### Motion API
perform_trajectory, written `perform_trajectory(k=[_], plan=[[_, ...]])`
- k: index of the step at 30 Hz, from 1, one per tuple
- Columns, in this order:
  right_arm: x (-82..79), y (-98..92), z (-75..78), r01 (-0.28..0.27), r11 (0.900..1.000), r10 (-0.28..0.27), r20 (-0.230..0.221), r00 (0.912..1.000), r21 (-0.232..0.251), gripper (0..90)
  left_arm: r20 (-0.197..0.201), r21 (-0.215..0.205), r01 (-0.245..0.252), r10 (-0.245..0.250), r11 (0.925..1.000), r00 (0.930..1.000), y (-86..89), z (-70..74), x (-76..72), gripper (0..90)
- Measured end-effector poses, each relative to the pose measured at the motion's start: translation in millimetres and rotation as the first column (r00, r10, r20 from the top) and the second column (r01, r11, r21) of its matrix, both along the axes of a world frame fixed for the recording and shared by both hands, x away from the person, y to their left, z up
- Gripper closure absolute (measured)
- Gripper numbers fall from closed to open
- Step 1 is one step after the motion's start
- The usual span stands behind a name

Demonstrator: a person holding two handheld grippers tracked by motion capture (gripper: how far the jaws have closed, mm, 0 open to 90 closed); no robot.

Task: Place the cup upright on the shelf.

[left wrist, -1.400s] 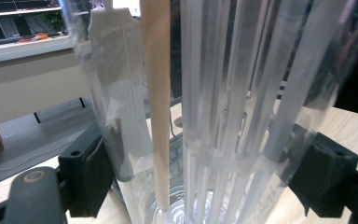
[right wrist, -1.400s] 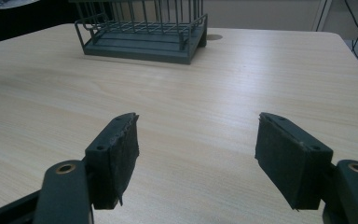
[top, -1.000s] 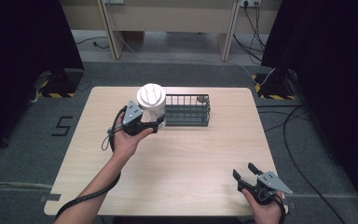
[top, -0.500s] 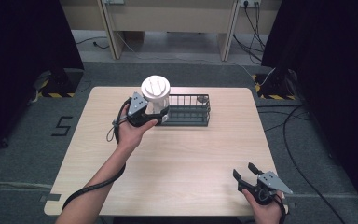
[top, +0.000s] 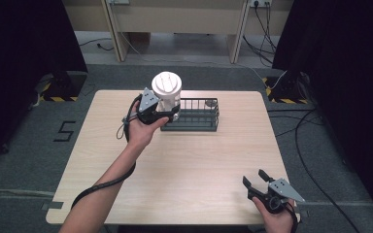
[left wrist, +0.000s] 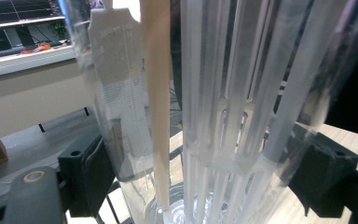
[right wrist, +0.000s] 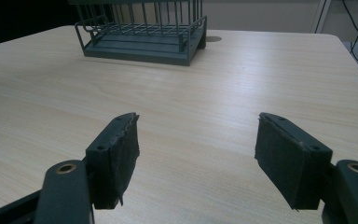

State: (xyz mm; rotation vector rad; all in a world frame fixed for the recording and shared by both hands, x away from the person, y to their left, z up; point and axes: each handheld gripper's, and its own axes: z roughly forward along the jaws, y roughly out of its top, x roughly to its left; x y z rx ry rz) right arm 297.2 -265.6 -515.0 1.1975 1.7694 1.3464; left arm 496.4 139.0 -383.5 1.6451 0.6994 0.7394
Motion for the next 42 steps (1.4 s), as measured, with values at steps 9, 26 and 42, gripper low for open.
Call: perform_trajectory(k=[9, 26, 42], plan=[[0.0, 0.1, 0.1, -0.001, 1.000, 0.001, -0.004, 1.0000, -0.002, 31.2, -0.014, 0.006, -0.010, 0.010, 0.9999, 0.9999, -3.7, -2.4, 13.5, 17.8], [-0.2, 1.6, 0.2, -0.007, 1.000, 0.007, -0.001, 1.0000, -0.023, 31.3, -0.034, 0.003, -0.015, 0.015, 0.9999, 0.9993, -26.0, -7.1, 43.7, 17.8], [-0.3, 1.2, 0.1, -0.013, 1.000, 0.013, 0.000, 0.9999, -0.015, 31.3, -0.067, 0.003, -0.029, 0.029, 0.9996, 0.9974, -46.7, -17.2, 66.2, 17.8]])
